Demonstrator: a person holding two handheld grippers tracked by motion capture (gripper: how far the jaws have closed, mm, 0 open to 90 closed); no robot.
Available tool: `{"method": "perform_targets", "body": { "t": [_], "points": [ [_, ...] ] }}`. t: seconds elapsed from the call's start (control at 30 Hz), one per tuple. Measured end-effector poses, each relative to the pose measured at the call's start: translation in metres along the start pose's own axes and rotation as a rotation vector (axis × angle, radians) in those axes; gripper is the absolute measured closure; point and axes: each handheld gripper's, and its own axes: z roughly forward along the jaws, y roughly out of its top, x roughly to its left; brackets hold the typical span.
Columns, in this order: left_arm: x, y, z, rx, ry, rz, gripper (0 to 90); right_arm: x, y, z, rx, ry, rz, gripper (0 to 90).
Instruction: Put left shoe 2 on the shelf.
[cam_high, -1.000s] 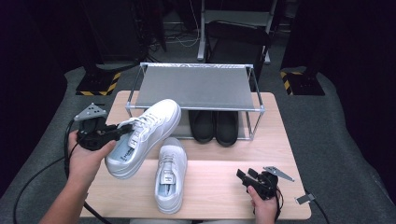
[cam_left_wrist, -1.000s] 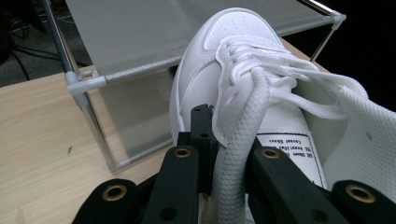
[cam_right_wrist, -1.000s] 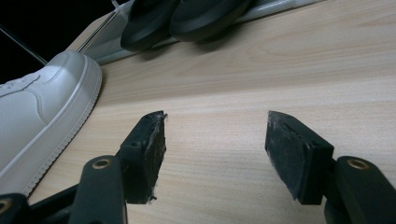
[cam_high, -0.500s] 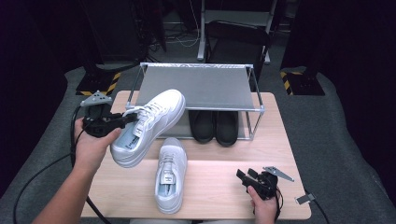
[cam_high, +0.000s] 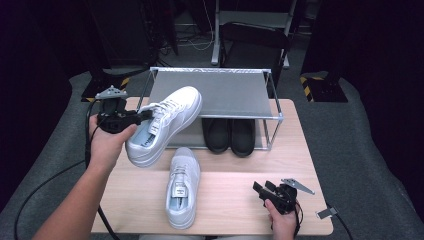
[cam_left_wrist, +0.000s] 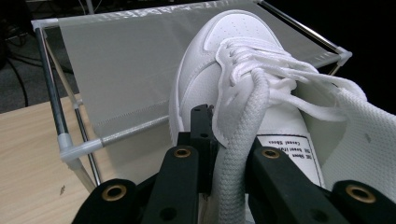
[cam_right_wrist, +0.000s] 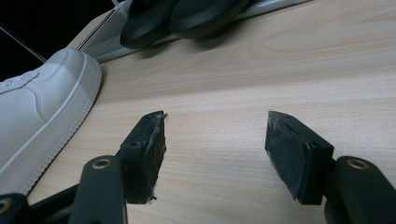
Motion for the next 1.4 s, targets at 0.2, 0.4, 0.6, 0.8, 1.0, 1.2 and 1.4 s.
{"method": "perform_targets", "body": {
  "t": [0.2, 0.4, 0.6, 0.8, 1.0, 1.2, 1.4],
  "points": [
    [0.004, 0.007, 0.018, 0.009, 0.013, -0.022, 84.2, -0.001, 0.0, 0.0, -0.003, 0.003, 0.002, 37.8],
    [0.009, 0.016, 0.035, 0.016, 0.018, -0.035, 84.2, -0.002, 0.0, 0.0, -0.006, 0.003, 0.009, 37.8],
    [0.011, 0.024, 0.05, 0.006, 0.035, -0.036, 84.2, -0.002, -0.001, 0.001, -0.004, 0.003, 0.006, 37.8],
    [0.012, 0.034, 0.062, 0.013, 0.043, -0.039, 84.1, -0.003, -0.001, 0.0, 0.0, 0.001, 0.013, 37.8],
    [0.012, 0.043, 0.075, 0.005, 0.058, -0.045, 84.1, -0.003, -0.001, 0.0, 0.003, -0.002, 0.013, 37.8],
    [0.013, 0.05, 0.088, 0.004, 0.073, -0.059, 84.1, -0.004, -0.002, 0.0, 0.0, 0.0, 0.008, 37.8],
    [0.012, 0.058, 0.101, 0.004, 0.091, -0.073, 84.1, -0.005, -0.002, 0.001, -0.007, 0.002, 0.013, 37.8]
  ]
}}
